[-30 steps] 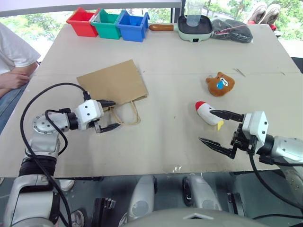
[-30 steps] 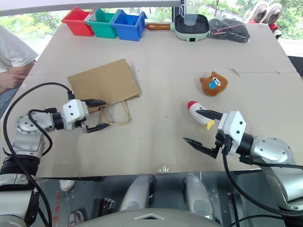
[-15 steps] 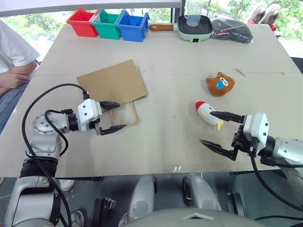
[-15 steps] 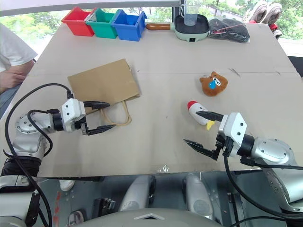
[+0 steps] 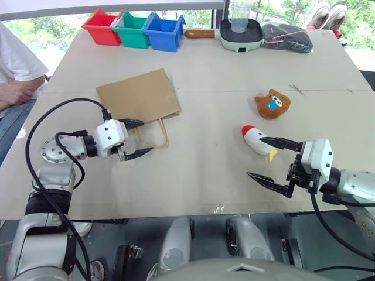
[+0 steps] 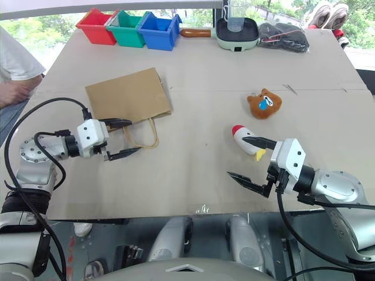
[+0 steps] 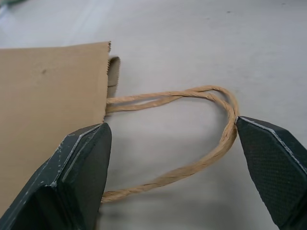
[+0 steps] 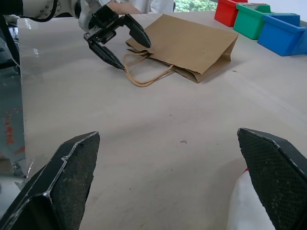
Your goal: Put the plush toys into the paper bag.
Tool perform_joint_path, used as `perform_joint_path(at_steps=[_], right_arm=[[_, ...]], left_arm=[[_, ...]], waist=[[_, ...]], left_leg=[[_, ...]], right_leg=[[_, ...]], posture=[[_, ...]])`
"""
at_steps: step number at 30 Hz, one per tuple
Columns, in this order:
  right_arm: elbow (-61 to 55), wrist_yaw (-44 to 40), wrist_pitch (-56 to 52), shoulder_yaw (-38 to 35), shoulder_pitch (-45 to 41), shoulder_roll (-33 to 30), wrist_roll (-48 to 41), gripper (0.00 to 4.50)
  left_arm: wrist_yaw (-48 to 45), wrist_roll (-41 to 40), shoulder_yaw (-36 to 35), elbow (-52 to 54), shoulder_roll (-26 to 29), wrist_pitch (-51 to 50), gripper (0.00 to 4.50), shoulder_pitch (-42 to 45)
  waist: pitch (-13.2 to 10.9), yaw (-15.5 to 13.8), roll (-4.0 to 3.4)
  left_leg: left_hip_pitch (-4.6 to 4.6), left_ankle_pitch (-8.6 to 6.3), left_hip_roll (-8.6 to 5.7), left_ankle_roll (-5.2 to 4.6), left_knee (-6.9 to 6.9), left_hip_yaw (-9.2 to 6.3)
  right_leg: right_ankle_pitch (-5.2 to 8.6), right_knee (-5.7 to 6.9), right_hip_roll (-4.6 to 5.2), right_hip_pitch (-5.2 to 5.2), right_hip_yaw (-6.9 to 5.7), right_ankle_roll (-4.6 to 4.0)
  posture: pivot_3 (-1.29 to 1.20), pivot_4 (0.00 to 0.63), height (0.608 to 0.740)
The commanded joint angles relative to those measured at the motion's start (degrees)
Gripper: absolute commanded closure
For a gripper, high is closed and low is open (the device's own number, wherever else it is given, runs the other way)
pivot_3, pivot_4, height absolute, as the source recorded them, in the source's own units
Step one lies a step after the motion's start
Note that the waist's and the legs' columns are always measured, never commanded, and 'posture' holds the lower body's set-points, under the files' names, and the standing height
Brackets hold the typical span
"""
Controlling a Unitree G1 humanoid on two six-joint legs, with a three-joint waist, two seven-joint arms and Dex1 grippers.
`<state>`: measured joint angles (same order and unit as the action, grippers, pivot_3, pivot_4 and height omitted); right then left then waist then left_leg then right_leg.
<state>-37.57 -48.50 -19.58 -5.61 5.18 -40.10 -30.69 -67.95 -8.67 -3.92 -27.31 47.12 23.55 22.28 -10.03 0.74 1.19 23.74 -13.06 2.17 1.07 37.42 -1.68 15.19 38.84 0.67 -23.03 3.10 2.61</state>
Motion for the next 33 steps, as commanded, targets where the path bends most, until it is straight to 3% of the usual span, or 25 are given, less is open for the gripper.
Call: perform_joint_path(at_steps=[1, 5, 13, 16, 20, 33], right_arm=[[-1.29, -0.13, 1.42, -0.77, -0.98, 0.02, -0.35, 0.00], [-1.07, -0.23, 1.52, -0.57, -1.36, 0.05, -0.28, 0.00], [-0.95, -0.20, 1.44, -0.33, -1.81, 0.05, -0.24, 0.00], [-1.00, -0.10, 1.40, -0.28, -1.86, 0.12, -0.26, 0.00], [-1.01, 0.04, 1.47, -0.15, -1.80, 0.28, -0.17, 0.00], [-1.85, 1.18, 1.79, 0.69, -1.04, 1.71, 1.02, 0.00]], left_arm=[[2.78, 2.17, -0.57, -1.55, 1.13, 5.06, 0.04, 1.77], [4.21, 3.98, -0.14, -3.58, 1.39, 8.36, 1.24, 2.76], [6.03, 5.59, 0.26, -7.04, 1.79, 12.01, 1.24, 4.01], [1.10, -1.11, -1.28, -5.34, 1.53, 3.31, 1.24, 2.90], [1.02, -0.82, -1.39, -6.41, 2.22, 3.60, 0.08, 3.22], [5.49, 6.18, 0.86, -14.41, 2.66, 10.30, 0.08, 9.21]], waist=[[0.00, 0.01, 0.00], [0.00, -0.03, 0.00], [0.00, -0.05, 0.00], [0.00, 0.01, 0.01], [0.00, 0.05, 0.01], [0.02, -0.02, 0.03]], left_leg=[[0.00, 0.00, 0.00, 0.00, 0.00, 0.00], [0.00, 0.00, 0.00, 0.00, 0.00, 0.00], [0.01, 0.00, 0.00, 0.00, 0.00, -0.01], [0.01, 0.00, 0.00, 0.00, 0.00, 0.00], [0.00, 0.00, 0.00, 0.00, 0.00, -0.02], [0.00, 0.00, -0.01, 0.00, 0.01, -0.02]], right_leg=[[0.00, 0.00, 0.00, 0.00, 0.00, 0.00], [0.00, 0.00, 0.00, 0.00, -0.01, 0.00], [0.00, 0.00, 0.00, 0.00, -0.01, 0.00], [0.00, 0.01, 0.01, 0.00, -0.01, 0.00], [0.00, 0.02, 0.00, 0.00, -0.02, 0.00], [0.00, 0.02, 0.00, 0.00, -0.03, 0.00]], posture=[[0.00, 0.150, 0.740], [0.00, 0.150, 0.740], [0.00, 0.150, 0.740], [0.00, 0.150, 0.740], [0.00, 0.150, 0.740], [0.00, 0.150, 0.740]])
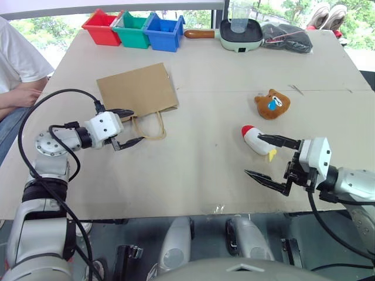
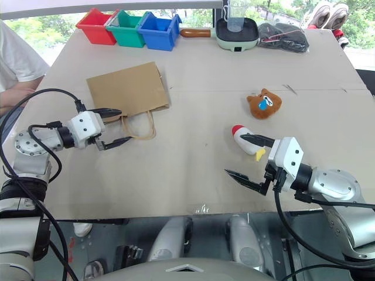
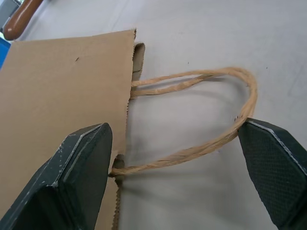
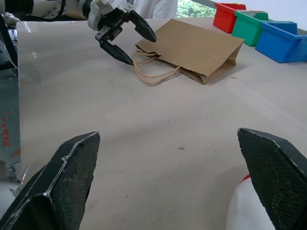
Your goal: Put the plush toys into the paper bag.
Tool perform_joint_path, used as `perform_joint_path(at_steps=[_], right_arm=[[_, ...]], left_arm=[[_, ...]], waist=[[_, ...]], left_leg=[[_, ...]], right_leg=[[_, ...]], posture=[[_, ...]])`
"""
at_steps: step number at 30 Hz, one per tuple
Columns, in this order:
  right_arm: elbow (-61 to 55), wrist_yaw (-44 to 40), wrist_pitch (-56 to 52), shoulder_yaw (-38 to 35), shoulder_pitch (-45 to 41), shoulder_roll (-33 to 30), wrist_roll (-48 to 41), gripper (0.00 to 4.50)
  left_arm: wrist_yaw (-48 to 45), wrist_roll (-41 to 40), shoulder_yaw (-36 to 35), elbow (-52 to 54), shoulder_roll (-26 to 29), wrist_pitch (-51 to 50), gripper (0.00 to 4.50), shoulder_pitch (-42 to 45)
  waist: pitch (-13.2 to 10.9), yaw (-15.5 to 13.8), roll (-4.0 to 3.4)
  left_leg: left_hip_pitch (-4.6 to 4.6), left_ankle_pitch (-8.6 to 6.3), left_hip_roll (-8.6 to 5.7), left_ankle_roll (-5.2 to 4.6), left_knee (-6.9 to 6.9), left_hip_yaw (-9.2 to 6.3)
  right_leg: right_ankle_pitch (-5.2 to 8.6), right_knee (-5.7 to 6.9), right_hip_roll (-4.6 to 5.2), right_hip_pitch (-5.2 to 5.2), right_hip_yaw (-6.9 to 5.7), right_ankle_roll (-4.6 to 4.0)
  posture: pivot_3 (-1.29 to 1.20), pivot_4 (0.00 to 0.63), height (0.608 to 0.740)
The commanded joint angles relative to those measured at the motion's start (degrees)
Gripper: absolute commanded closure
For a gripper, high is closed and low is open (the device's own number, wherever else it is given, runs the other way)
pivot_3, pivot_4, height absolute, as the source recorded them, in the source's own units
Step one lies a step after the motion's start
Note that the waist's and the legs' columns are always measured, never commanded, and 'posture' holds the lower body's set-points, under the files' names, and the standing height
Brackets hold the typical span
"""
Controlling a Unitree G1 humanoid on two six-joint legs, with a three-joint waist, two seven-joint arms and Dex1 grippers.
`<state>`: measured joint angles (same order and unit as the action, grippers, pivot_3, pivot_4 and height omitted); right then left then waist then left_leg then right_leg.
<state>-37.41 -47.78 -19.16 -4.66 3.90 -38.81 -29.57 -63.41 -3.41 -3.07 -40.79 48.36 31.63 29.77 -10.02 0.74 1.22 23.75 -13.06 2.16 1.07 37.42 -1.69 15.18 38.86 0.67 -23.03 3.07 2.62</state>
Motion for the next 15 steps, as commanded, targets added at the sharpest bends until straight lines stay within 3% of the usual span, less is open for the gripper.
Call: perform_joint_path(at_steps=[1, 7, 11, 12, 15], right_arm=[[-2.14, 0.55, 1.35, -0.24, 0.37, 0.47, -0.07, 0.00], [-2.71, 1.18, 1.22, -0.07, 0.77, 0.64, 0.10, 0.00], [-3.05, 1.87, 1.04, 0.35, 0.43, 1.08, -0.03, 0.00], [-3.11, 2.05, 0.98, 0.43, 0.31, 1.21, -0.06, 0.00], [-3.11, 3.45, 0.49, 0.84, -0.83, 2.33, -0.53, 0.00]], left_arm=[[1.05, 1.02, 0.12, -1.39, 1.32, 2.50, 0.08, 2.01], [0.71, 0.82, 1.22, -2.64, 0.07, 2.99, 0.08, 3.65], [-1.74, -3.15, 0.73, -0.34, -2.26, -2.94, 0.96, 3.15], [-2.42, -4.95, 0.10, 0.76, -2.99, -6.16, 1.66, 2.99], [-5.62, -15.14, -2.48, 9.24, -5.03, -21.75, 2.86, 0.95]], waist=[[0.00, -0.02, 0.00], [0.00, -0.01, 0.00], [0.00, -0.01, 0.00], [0.00, -0.06, 0.00], [0.01, 0.06, 0.04]], left_leg=[[0.01, 0.00, 0.00, 0.00, 0.00, 0.00], [0.00, 0.00, 0.00, 0.00, 0.00, 0.00], [0.00, 0.00, 0.00, 0.00, 0.00, 0.00], [0.00, 0.00, 0.00, 0.00, 0.00, -0.01], [0.03, 0.00, 0.00, 0.00, 0.02, -0.01]], right_leg=[[0.00, 0.00, 0.00, 0.00, 0.00, 0.00], [0.00, 0.00, 0.00, 0.00, 0.00, 0.00], [0.00, 0.01, 0.00, 0.00, 0.00, 0.00], [0.00, 0.02, 0.00, 0.00, -0.01, 0.00], [0.00, 0.02, 0.00, 0.00, -0.01, 0.01]], posture=[[0.00, 0.150, 0.740], [0.00, 0.150, 0.740], [0.00, 0.150, 0.740], [0.00, 0.150, 0.740], [0.00, 0.150, 0.740]])
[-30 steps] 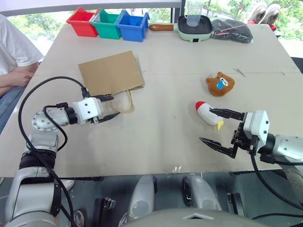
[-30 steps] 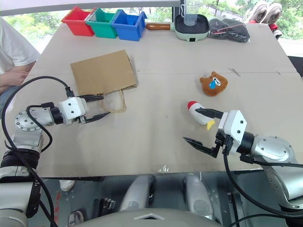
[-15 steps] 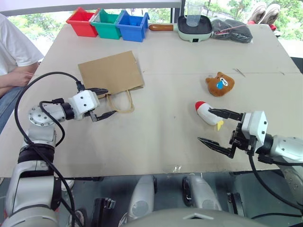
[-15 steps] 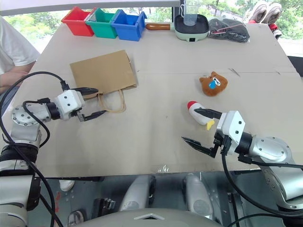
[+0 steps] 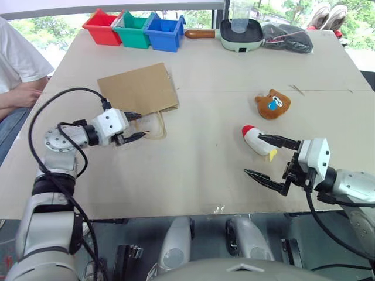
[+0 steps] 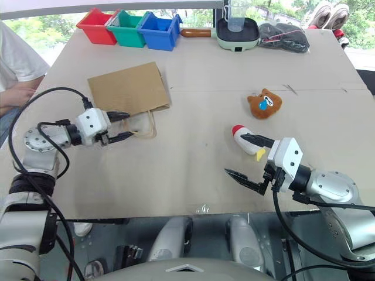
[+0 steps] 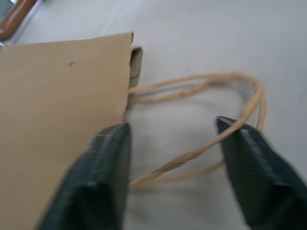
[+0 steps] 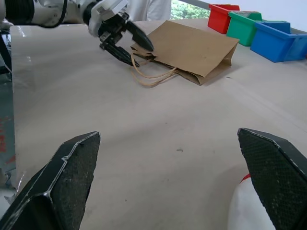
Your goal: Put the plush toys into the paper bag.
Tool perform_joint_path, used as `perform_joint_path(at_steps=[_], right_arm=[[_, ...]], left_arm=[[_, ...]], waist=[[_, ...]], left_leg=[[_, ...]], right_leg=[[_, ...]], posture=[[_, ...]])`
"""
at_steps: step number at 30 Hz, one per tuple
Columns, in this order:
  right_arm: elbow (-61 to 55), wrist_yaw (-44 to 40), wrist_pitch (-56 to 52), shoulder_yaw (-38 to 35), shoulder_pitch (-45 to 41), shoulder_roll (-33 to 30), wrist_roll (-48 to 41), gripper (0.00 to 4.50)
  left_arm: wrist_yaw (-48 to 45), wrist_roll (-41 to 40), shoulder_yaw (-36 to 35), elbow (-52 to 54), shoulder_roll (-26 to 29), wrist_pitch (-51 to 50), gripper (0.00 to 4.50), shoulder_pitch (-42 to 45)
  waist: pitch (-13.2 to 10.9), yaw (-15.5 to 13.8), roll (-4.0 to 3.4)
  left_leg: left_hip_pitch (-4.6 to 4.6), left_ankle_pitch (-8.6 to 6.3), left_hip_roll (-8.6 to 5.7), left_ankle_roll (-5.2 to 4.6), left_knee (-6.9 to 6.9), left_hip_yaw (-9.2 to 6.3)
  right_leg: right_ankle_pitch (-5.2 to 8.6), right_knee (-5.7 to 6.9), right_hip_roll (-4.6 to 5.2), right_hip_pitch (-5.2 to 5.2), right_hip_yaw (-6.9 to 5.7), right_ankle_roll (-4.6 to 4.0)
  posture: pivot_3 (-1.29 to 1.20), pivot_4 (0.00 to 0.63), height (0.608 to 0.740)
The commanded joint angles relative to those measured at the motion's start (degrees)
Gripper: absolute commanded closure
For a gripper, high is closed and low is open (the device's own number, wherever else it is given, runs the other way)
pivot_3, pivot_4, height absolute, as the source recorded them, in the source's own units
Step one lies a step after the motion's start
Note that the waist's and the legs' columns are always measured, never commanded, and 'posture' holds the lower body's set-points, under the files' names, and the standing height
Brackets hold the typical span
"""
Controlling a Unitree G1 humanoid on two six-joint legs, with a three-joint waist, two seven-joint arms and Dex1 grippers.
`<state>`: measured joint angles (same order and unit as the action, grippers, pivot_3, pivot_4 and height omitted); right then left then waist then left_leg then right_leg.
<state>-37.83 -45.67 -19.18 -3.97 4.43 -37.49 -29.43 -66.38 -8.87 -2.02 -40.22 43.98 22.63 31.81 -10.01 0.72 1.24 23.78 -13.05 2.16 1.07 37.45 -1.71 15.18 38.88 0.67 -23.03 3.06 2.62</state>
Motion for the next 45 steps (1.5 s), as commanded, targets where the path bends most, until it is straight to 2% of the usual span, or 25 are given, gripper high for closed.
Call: perform_joint_path(at_steps=[1, 3, 4, 6, 8, 11, 12, 16, 19, 23, 26, 30, 36, 39, 43, 45], right_arm=[[-2.65, 1.91, 0.22, 0.47, -1.97, 1.48, -0.80, 0.00], [-2.38, 2.98, -0.69, 1.05, -3.17, 2.40, -1.12, 0.00], [-2.29, 3.35, -1.02, 1.26, -3.54, 2.69, -1.16, 0.00], [-0.69, 5.48, -3.69, 3.61, -6.63, 4.33, -0.95, 0.00], [1.50, 7.40, -6.41, 6.08, -9.80, 6.12, -0.26, 0.00], [7.49, 9.62, -10.13, 9.99, -16.05, 9.27, 1.53, 0.74], [8.76, 9.90, -10.24, 10.86, -17.45, 9.84, 2.35, 1.30], [16.48, 10.57, -11.29, 18.13, -26.52, 15.06, 6.84, 3.04], [26.19, 7.24, -8.01, 24.55, -31.40, 19.48, 11.08, 4.47], [43.12, 7.24, -2.10, 28.20, -38.19, 29.95, 15.10, 4.47], [61.71, 9.45, 7.29, 28.98, -43.75, 37.38, 20.42, 4.47], [75.43, 8.40, 15.43, 29.13, -47.08, 42.03, 24.24, 4.47], [84.69, 8.02, 19.52, 28.99, -48.27, 45.64, 28.19, 4.47], [87.40, 14.28, 22.15, 30.82, -48.09, 46.88, 33.64, 4.47], [87.93, 16.87, 15.10, 30.12, -48.85, 48.71, 34.55, 4.47], [86.78, 14.15, 14.24, 29.37, -49.14, 49.09, 32.75, 4.47]], left_arm=[[-4.00, -13.37, -4.09, 12.83, -0.92, -18.20, 3.34, -2.35], [-5.00, -19.87, -4.93, 21.73, -1.14, -28.33, 4.34, -5.11], [-4.76, -21.68, -5.27, 24.69, -1.10, -31.60, 4.43, -6.06], [-1.25, -31.80, -5.26, 37.01, -2.24, -45.26, 4.43, -8.87], [2.86, -38.26, -5.73, 44.53, -3.73, -54.02, 4.43, -10.00], [8.89, -45.22, -6.64, 51.27, -6.68, -61.59, 4.50, -10.11], [10.63, -46.78, -7.11, 52.61, -7.50, -63.14, 4.50, -10.06], [15.91, -52.50, -9.70, 54.70, -9.09, -67.76, 4.50, -8.81], [17.70, -52.66, -10.10, 55.81, -10.24, -67.98, 4.50, -9.89], [20.23, -53.54, -10.74, 58.11, -11.40, -67.75, 4.50, -10.52], [22.56, -55.03, -12.20, 60.10, -12.10, -67.60, 4.50, -11.04], [25.70, -56.95, -15.42, 62.06, -11.37, -67.42, 4.50, -12.10], [31.30, -59.61, -21.54, 61.49, -10.05, -66.27, 4.50, -9.62], [34.59, -60.85, -25.36, 61.10, -8.91, -65.66, 4.50, -8.84], [36.50, -57.49, -26.46, 61.15, -8.08, -63.55, 4.50, -9.30], [35.65, -55.21, -25.70, 61.93, -7.25, -62.47, 4.50, -10.12]], waist=[[0.00, 0.14, 0.02], [0.00, 0.32, 0.02], [0.00, 0.37, 0.02], [0.00, 0.48, 0.02], [0.00, 0.32, 0.02], [0.01, 0.14, 0.04], [0.01, 0.18, 0.03], [0.01, 0.65, 0.03], [0.03, 1.26, 0.04], [0.01, 1.36, 0.05], [0.02, 1.47, 0.06], [0.03, 1.30, 0.07], [0.06, 1.65, 0.11], [0.14, 1.84, 0.14], [0.23, 1.64, 0.15], [0.24, 1.52, 0.12]], left_leg=[[0.00, 0.00, 0.00, 0.00, 0.00, -0.01], [0.00, 0.00, 0.04, 0.00, 0.00, -0.04], [-0.01, 0.00, 0.04, 0.00, 0.00, -0.06], [-0.02, 0.00, 0.04, 0.00, -0.01, -0.08], [-0.02, 0.00, 0.05, 0.00, 0.00, -0.09], [-0.02, 0.00, 0.01, 0.01, 0.06, -0.14], [-0.04, 0.00, 0.00, 0.01, 0.06, -0.13], [-0.04, 0.00, 0.00, 0.01, 0.05, -0.17], [-0.07, 0.01, 0.03, 0.01, 0.01, -0.19], [-0.02, 0.01, 0.01, 0.02, -0.02, -0.19], [-0.01, 0.01, 0.00, 0.02, -0.03, -0.17], [-0.02, 0.01, -0.02, 0.03, -0.04, -0.17], [-0.13, 0.01, -0.02, 0.03, -0.04, -0.20], [-0.17, 0.01, 0.05, 0.03, -0.06, -0.24], [-0.49, 0.01, 0.03, 0.03, -0.18, -0.18], [-0.95, 0.01, -0.01, 0.03, -0.29, -0.13]], right_leg=[[0.00, 0.00, 0.00, 0.00, 0.00, 0.00], [0.00, 0.02, -0.01, -0.01, -0.01, 0.00], [0.00, 0.05, -0.01, 0.00, -0.03, 0.00], [0.00, 0.05, -0.01, 0.00, -0.02, -0.01], [0.00, 0.07, 0.01, 0.00, -0.03, -0.01], [0.00, 0.07, 0.01, 0.04, -0.06, -0.01], [0.00, 0.07, 0.00, 0.05, -0.05, -0.01], [0.00, 0.06, -0.03, 0.04, -0.07, -0.01], [-0.01, 0.10, -0.07, 0.02, -0.07, -0.03], [-0.01, 0.01, -0.04, 0.02, -0.07, -0.03], [-0.01, 0.02, -0.02, 0.00, -0.06, -0.04], [-0.01, 0.00, 0.03, 0.00, -0.07, -0.04], [-0.02, 0.10, 0.00, 0.03, -0.07, -0.04], [-0.03, 0.13, -0.08, 0.03, -0.07, -0.05], [-0.02, 0.07, -0.05, 0.33, -0.04, -0.06], [-0.01, 0.02, -0.01, 0.76, -0.02, -0.07]], posture=[[0.00, 0.150, 0.740], [0.00, 0.150, 0.740], [0.00, 0.150, 0.740], [0.00, 0.150, 0.740], [0.00, 0.150, 0.740], [0.00, 0.150, 0.740], [0.00, 0.150, 0.740], [0.00, 0.150, 0.740], [0.00, 0.150, 0.740], [0.00, 0.150, 0.740], [0.00, 0.150, 0.740], [0.00, 0.150, 0.740], [0.00, 0.150, 0.740], [0.00, 0.150, 0.740], [0.00, 0.150, 0.740], [0.00, 0.150, 0.740]])
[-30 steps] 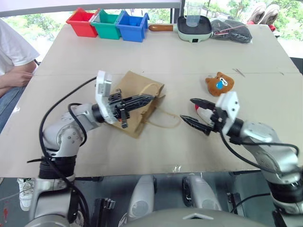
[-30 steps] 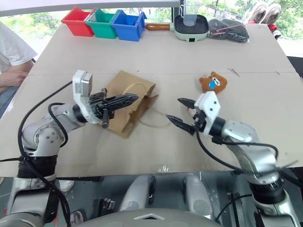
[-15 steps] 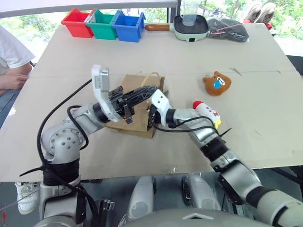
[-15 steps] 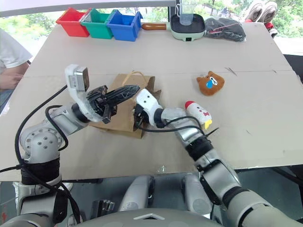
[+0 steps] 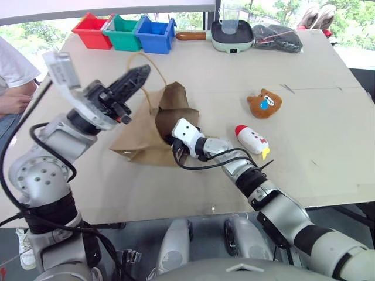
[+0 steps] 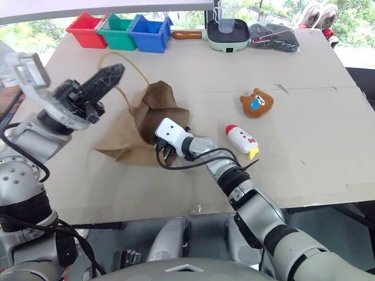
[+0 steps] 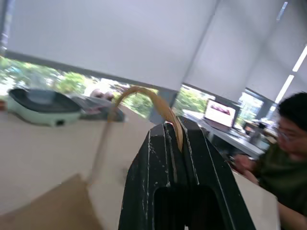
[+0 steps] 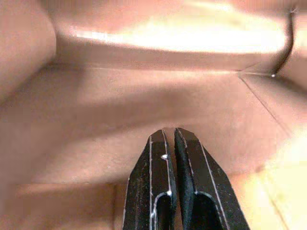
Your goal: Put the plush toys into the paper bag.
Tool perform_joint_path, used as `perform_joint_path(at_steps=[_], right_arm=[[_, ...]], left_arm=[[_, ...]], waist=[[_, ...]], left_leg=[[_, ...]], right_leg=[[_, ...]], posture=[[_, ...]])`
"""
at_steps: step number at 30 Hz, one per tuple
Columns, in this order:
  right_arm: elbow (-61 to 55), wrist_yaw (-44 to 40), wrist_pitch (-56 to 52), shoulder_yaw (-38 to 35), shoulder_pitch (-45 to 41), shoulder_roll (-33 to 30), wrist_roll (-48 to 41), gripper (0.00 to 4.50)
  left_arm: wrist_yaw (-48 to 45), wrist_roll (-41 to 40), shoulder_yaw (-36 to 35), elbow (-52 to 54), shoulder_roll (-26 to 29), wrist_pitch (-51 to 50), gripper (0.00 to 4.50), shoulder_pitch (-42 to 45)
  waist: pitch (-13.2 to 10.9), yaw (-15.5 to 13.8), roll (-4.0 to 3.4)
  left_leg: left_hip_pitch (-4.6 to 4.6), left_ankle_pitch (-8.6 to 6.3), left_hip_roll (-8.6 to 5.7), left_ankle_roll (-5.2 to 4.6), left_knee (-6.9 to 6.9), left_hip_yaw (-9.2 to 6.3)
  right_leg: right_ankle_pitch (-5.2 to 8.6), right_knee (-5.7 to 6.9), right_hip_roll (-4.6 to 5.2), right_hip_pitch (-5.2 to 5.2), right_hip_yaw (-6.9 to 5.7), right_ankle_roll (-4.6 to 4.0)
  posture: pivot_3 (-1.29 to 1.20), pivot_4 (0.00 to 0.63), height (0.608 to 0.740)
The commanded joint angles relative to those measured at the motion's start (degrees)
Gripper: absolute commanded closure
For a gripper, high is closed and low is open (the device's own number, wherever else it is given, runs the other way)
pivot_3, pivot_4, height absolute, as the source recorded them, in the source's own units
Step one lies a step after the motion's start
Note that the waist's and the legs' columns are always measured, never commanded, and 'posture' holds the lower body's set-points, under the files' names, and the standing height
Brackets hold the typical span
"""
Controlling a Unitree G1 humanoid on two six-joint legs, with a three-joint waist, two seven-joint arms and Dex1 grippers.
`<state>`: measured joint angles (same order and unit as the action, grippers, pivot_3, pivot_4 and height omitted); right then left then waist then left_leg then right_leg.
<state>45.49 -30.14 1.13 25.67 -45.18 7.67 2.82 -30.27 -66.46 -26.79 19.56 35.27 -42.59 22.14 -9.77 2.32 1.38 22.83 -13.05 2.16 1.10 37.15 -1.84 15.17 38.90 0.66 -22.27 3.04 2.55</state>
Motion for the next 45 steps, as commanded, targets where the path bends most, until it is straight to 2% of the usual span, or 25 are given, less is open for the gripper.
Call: perform_joint_path(at_steps=[1, 4, 9, 13, 15, 18, 20, 23, 25, 26, 29, 33, 35, 37, 39, 40, 41, 45], right_arm=[[2.92, -2.74, -5.82, -0.50, 0.37, 3.94, -0.19, 4.47], [-0.19, -4.76, -5.39, -1.71, 0.14, 3.57, -1.78, 4.47], [-0.59, -3.42, -7.51, -1.80, -0.41, 2.57, -0.14, 4.47], [-3.38, -2.38, -7.43, -3.13, -0.09, 2.76, -1.02, 4.47], [-6.74, -4.49, -8.10, -3.23, -0.18, 1.70, -1.86, 4.47], [-20.75, -6.42, -14.76, -6.45, 1.89, -1.76, -5.87, 3.73], [-33.81, -7.49, -22.03, -8.20, 4.79, -5.40, -8.08, 2.66], [-50.51, -8.01, -32.29, -10.11, 8.85, -11.43, -10.58, 1.27], [-61.78, -7.99, -38.98, -12.09, 12.42, -16.80, -12.13, 0.18], [-67.02, -8.45, -41.77, -13.10, 14.38, -19.93, -12.92, 0.04], [-77.11, -8.47, -47.90, -15.75, 18.66, -26.46, -14.89, 0.04], [-84.97, -8.08, -58.05, -23.42, 24.29, -36.76, -16.63, 0.04], [-85.75, -7.01, -62.90, -26.10, 26.19, -39.88, -17.42, 0.04], [-83.12, -5.40, -64.84, -24.39, 29.34, -42.84, -15.83, 0.04], [-78.48, -2.45, -63.76, -22.80, 30.34, -41.61, -14.37, 0.04], [-76.87, -1.50, -61.73, -21.15, 30.56, -42.50, -12.67, 0.57], [-76.07, -1.51, -59.65, -20.10, 31.04, -43.41, -11.75, 0.92], [-76.16, -3.12, -55.24, -21.91, 31.43, -43.41, -13.77, 2.88]], left_arm=[[-1.15, 3.33, -0.41, 2.46, 1.74, 3.26, 4.50, -0.76], [-3.96, 4.34, 0.93, 3.04, 2.30, 3.62, 4.50, -2.73], [-3.97, 3.93, 0.36, 1.15, 1.49, 4.34, 4.50, -2.27], [-5.06, 6.73, 1.88, 0.54, 2.44, 5.09, 4.50, -2.57], [-5.19, 8.97, 2.93, 0.24, 2.18, 6.40, 4.50, -2.35], [-6.18, 11.63, 4.77, 0.56, 0.88, 8.55, 4.50, -2.73], [-6.02, 11.05, 4.75, 0.96, -0.57, 9.10, 4.50, -3.06], [-6.24, 10.08, 4.60, 1.64, -1.91, 9.26, 4.50, -3.49], [-6.59, 9.46, 4.75, 2.04, -2.55, 9.26, 4.50, -3.63], [-6.73, 9.37, 4.87, 2.01, -2.72, 9.29, 4.50, -3.56], [-7.02, 9.03, 4.87, 2.04, -3.04, 9.28, 4.50, -3.50], [-8.35, 8.74, 5.31, 1.29, -3.00, 9.17, 4.50, -2.83], [-8.62, 9.05, 5.79, 0.91, -3.18, 9.22, 4.50, -2.28], [-9.28, 9.75, 7.14, 0.59, -3.55, 9.38, 4.50, -1.43], [-10.23, 10.53, 8.28, 0.29, -3.58, 9.60, 4.50, -0.94], [-10.49, 10.71, 8.51, 0.17, -3.56, 9.65, 4.50, -0.84], [-10.63, 10.79, 8.60, 0.05, -3.56, 9.67, 4.50, -0.74], [-11.04, 11.04, 8.84, -0.81, -3.35, 9.75, 4.50, 0.01]], waist=[[0.01, -0.10, -0.02], [0.00, -0.15, -0.04], [-0.01, -0.12, -0.05], [-0.03, -0.11, -0.06], [-0.06, -0.12, -0.07], [-0.09, -0.34, -0.06], [-0.09, -0.31, -0.05], [-0.08, -0.58, -0.04], [-0.09, -0.71, -0.05], [-0.09, -0.92, -0.06], [-0.12, -0.85, -0.08], [-0.13, -0.58, -0.07], [-0.13, -0.68, -0.04], [-0.12, -0.75, -0.02], [-0.09, -0.71, 0.02], [-0.11, -0.54, -0.01], [-0.14, -0.40, -0.06], [-0.17, -0.16, -0.07]], left_leg=[[-0.20, 0.00, -0.01, 0.00, 0.00, -0.03], [-0.21, 0.00, -0.02, 0.00, 0.01, -0.03], [-0.09, -0.01, -0.02, 0.01, -0.08, -0.05], [-0.09, -0.01, -0.02, 0.01, -0.10, -0.04], [-0.08, -0.01, -0.02, 0.01, -0.10, -0.04], [0.08, -0.01, -0.02, 0.01, -0.10, -0.05], [0.41, -0.01, -0.02, 0.01, -0.08, -0.04], [1.04, 0.00, -0.02, 0.01, 0.08, -0.21], [1.05, 0.00, -0.05, 0.01, 0.05, -0.19], [1.05, 0.00, -0.05, 0.01, 0.05, -0.17], [1.02, -0.01, -0.07, 0.01, 0.02, -0.15], [0.97, -0.01, -0.05, 0.01, 0.03, -0.12], [0.99, -0.01, -0.07, 0.00, 0.05, -0.08], [0.99, 0.00, -0.08, 0.00, 0.05, -0.05], [0.98, -0.01, -0.07, 0.00, 0.05, -0.07], [0.98, -0.01, -0.05, 0.00, 0.05, -0.06], [0.98, -0.01, -0.05, 0.00, 0.05, -0.01], [0.99, -0.01, -0.03, 0.00, 0.03, 0.02]], right_leg=[[0.02, -0.03, 0.00, 0.21, -0.03, -0.01], [0.02, -0.04, 0.00, 0.22, -0.02, -0.01], [0.03, -0.09, 0.02, 0.13, -0.04, -0.03], [0.06, -0.10, 0.02, 0.11, -0.05, -0.06], [0.06, -0.10, 0.02, 0.11, -0.05, -0.07], [0.06, -0.10, 0.01, -0.03, -0.05, -0.07], [0.05, -0.07, 0.04, -0.36, -0.04, -0.05], [0.04, -0.07, 0.13, -0.82, -0.27, -0.04], [0.04, -0.07, 0.22, -0.83, -0.29, -0.04], [0.04, -0.08, 0.22, -0.83, -0.30, -0.04], [0.05, -0.10, 0.18, -0.84, -0.28, -0.04], [0.06, -0.09, 0.10, -0.83, -0.22, -0.05], [0.06, -0.11, 0.13, -0.82, -0.19, -0.05], [0.06, -0.12, 0.13, -0.82, -0.16, -0.04], [0.06, -0.12, 0.11, -0.82, -0.17, -0.04], [0.06, -0.13, 0.07, -0.82, -0.15, -0.04], [0.06, -0.12, 0.05, -0.83, -0.07, -0.04], [0.07, -0.12, 0.01, -0.87, -0.01, -0.03]], posture=[[0.00, 0.150, 0.740], [0.00, 0.150, 0.740], [0.00, 0.150, 0.740], [0.00, 0.150, 0.740], [0.00, 0.150, 0.740], [0.00, 0.150, 0.740], [0.00, 0.150, 0.740], [0.00, 0.150, 0.740], [0.00, 0.150, 0.740], [0.00, 0.150, 0.740], [0.00, 0.150, 0.740], [0.00, 0.150, 0.740], [0.00, 0.150, 0.740], [0.00, 0.150, 0.740], [0.00, 0.150, 0.740], [0.00, 0.150, 0.740], [0.00, 0.150, 0.740], [0.00, 0.150, 0.740]])
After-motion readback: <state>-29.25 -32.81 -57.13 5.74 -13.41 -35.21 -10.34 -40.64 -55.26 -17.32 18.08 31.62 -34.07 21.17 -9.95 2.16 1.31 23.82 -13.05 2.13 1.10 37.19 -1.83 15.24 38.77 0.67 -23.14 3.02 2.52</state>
